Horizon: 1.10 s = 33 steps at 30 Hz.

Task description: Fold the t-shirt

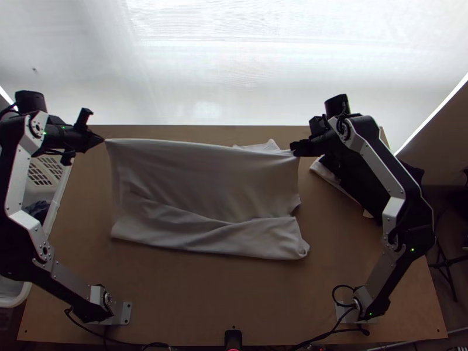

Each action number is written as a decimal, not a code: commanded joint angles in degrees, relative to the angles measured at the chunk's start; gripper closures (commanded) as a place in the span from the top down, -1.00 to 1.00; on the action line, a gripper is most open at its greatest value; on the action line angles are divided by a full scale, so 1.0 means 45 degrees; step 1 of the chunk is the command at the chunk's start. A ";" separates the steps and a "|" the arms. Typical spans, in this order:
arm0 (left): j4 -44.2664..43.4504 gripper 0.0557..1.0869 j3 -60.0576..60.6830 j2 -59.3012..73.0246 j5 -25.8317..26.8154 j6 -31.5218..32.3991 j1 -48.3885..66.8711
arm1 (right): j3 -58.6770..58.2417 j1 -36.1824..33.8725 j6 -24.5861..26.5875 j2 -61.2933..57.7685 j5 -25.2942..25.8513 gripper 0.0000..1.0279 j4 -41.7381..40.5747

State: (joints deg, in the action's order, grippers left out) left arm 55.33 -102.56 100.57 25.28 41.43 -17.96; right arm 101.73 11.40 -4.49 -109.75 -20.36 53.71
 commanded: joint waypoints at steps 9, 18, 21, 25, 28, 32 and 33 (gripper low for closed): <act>-0.4776 -0.93 -0.1485 -0.2819 -0.1359 -0.1043 0.0123 | 0.2334 -0.0912 -0.0096 0.2632 0.0950 -0.94 -0.0999; -0.5577 -0.93 -0.4044 0.0384 -0.3000 0.0579 -0.0209 | 0.3662 -0.1986 -0.0154 0.2378 0.2220 -0.94 -0.3636; -0.5538 -0.93 -0.4728 0.1381 -0.3195 0.0618 -0.0111 | 0.5010 -0.2142 -0.0330 0.1597 0.2220 -0.94 -0.3596; -0.5538 -0.93 -0.5685 0.1927 -0.3469 0.0637 -0.0053 | 0.6729 -0.2338 -0.0330 0.0972 0.2278 -0.94 -0.3616; -0.5362 -0.93 -0.5880 0.1576 -0.3449 0.0657 -0.0131 | 0.6924 -0.2455 -0.0330 0.1206 0.2278 -0.94 -0.3772; -0.4444 -0.93 -0.5763 0.0052 -0.2688 0.0950 -0.0404 | 0.6221 -0.2455 -0.1053 0.2984 0.1946 -0.94 -0.3577; -0.4210 -0.93 -0.5607 -0.0475 -0.2238 0.1164 -0.0580 | 0.5967 -0.2474 -0.1228 0.3589 0.1849 -0.94 -0.3557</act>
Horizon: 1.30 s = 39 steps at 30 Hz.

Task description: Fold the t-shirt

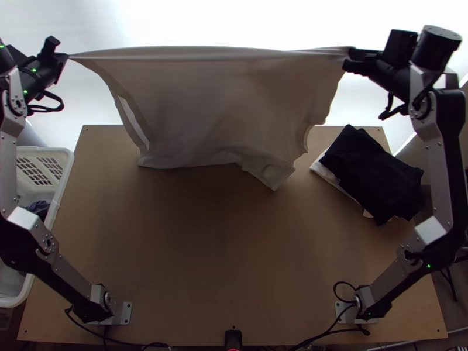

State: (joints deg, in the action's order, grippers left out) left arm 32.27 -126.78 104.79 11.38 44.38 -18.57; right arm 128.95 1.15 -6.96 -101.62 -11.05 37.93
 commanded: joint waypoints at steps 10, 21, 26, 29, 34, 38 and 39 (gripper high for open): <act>0.4039 -0.93 0.0303 -0.7291 0.4484 0.0274 -0.1265 | -0.0510 0.0370 -0.0777 0.7622 -0.0826 -0.94 0.2606; 0.8024 -0.93 0.0322 -1.1686 0.5890 -0.0800 -0.0268 | 0.1287 0.1327 -0.0523 1.0103 -0.0943 -0.94 0.8211; 0.7536 -0.93 0.0029 -1.2037 0.5402 -0.0253 0.0298 | 0.1892 0.1386 -0.0504 1.0161 -0.0963 -0.94 0.8309; 0.7379 -0.93 0.0049 -1.2057 0.4913 -0.0155 0.0962 | 0.1756 0.1405 -0.0406 1.0122 -0.0982 -0.94 0.8035; 0.7379 -0.93 0.1865 -1.2155 0.4523 -0.0565 0.1275 | -0.0354 0.1913 -0.0308 1.0024 -0.1002 -0.94 0.7918; 0.6090 -0.93 0.5303 -1.2487 0.4366 -0.0937 0.1196 | -0.4221 0.1991 -0.0211 1.0024 -0.0982 -0.94 0.6219; 0.5426 -0.93 0.6318 -1.2623 0.4347 -0.0956 0.1157 | -0.5178 0.1991 -0.0133 0.9888 -0.0982 -0.94 0.5809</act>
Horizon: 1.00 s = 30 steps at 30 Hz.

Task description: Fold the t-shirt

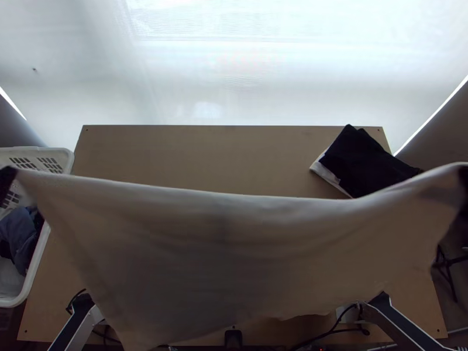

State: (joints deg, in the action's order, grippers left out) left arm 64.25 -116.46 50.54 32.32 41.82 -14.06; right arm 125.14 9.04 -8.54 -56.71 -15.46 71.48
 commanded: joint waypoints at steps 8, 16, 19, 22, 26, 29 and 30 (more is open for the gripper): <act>-0.7149 -0.93 0.9143 0.1366 -0.0443 -0.0017 -0.0156 | -0.8805 -0.0290 0.0217 -0.2594 -0.0587 -0.94 -0.5612; -1.0234 -0.93 0.9260 0.5799 -0.1830 -0.0271 0.0157 | -0.7360 -0.0797 0.0237 -0.5914 -0.0900 -0.94 -0.7584; -0.9883 -0.93 0.7326 0.7850 -0.2337 -0.0388 0.0294 | -0.5427 -0.1071 0.0100 -0.7320 -0.1056 -0.94 -0.7584; -0.8145 -0.93 0.3498 1.0096 -0.2923 -0.0388 0.0313 | -0.2673 -0.1325 -0.0135 -0.8648 -0.1075 -0.94 -0.7155; -0.5918 -0.93 -0.2967 1.2909 -0.3646 -0.0388 0.0489 | 0.1976 -0.1911 -0.0545 -1.0347 -0.1075 -0.94 -0.6373; -0.7734 -0.93 -0.3924 1.2518 -0.4720 -0.0407 0.0860 | 0.2308 -0.2204 -0.0681 -0.9918 -0.0548 -0.94 -0.8170; -0.8535 -0.93 -0.3943 1.2205 -0.4974 -0.0427 0.1016 | 0.2347 -0.2223 -0.0681 -0.9742 -0.0235 -0.94 -0.8795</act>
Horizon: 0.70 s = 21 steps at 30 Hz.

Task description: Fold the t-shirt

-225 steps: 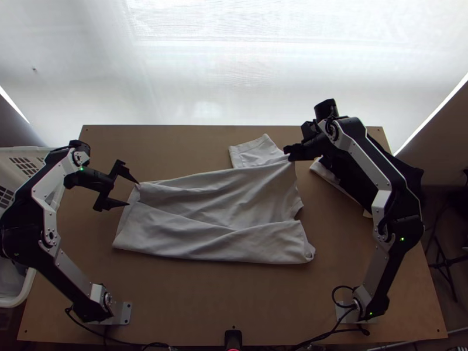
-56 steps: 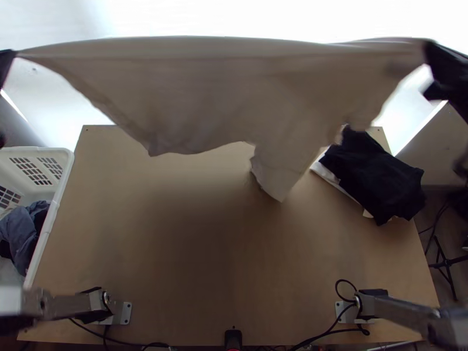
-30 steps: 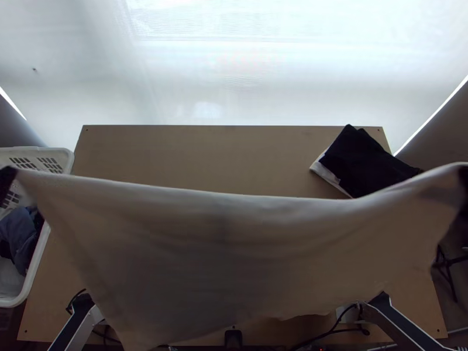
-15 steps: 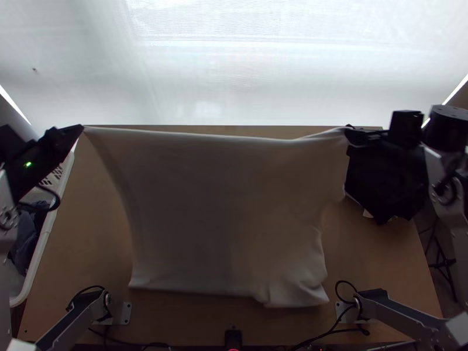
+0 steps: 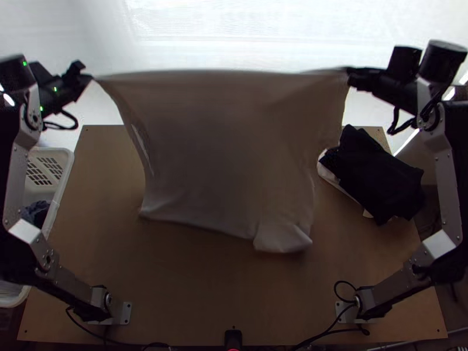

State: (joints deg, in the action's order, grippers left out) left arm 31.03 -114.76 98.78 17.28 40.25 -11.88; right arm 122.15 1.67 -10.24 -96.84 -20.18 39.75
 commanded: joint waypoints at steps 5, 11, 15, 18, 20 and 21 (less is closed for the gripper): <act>-0.3106 -0.93 -0.4361 0.0646 -0.4152 -0.0077 0.1155 | 0.2993 -0.0684 0.0010 -0.0258 0.1790 -0.94 -0.4008; -0.1973 -0.93 -0.3424 -0.0916 -0.4328 0.0138 0.1234 | 0.2680 -0.0489 0.0029 0.1207 0.1321 -0.94 -0.3286; 0.0781 -0.93 -0.3365 -0.2577 -0.3429 0.0587 0.1234 | 0.2231 -0.0254 -0.0244 0.3062 0.0111 -0.94 -0.1372; 0.1562 -0.93 -0.3111 -0.4100 -0.2375 0.0665 0.0941 | 0.2348 -0.0215 -0.0303 0.4312 -0.0651 -0.94 0.0113; 0.2109 -0.93 -0.3072 -0.4959 -0.1515 0.0841 0.0804 | 0.2485 -0.0196 -0.0439 0.5055 -0.1198 -0.94 0.1245; 0.2363 -0.93 -0.2994 -0.5370 -0.1242 0.0860 0.0628 | 0.2544 -0.0196 -0.0459 0.5387 -0.1491 -0.94 0.1910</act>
State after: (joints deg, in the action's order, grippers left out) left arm 33.56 -129.43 86.30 3.86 42.48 -7.29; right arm 132.97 0.19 -11.16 -82.96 -19.79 35.70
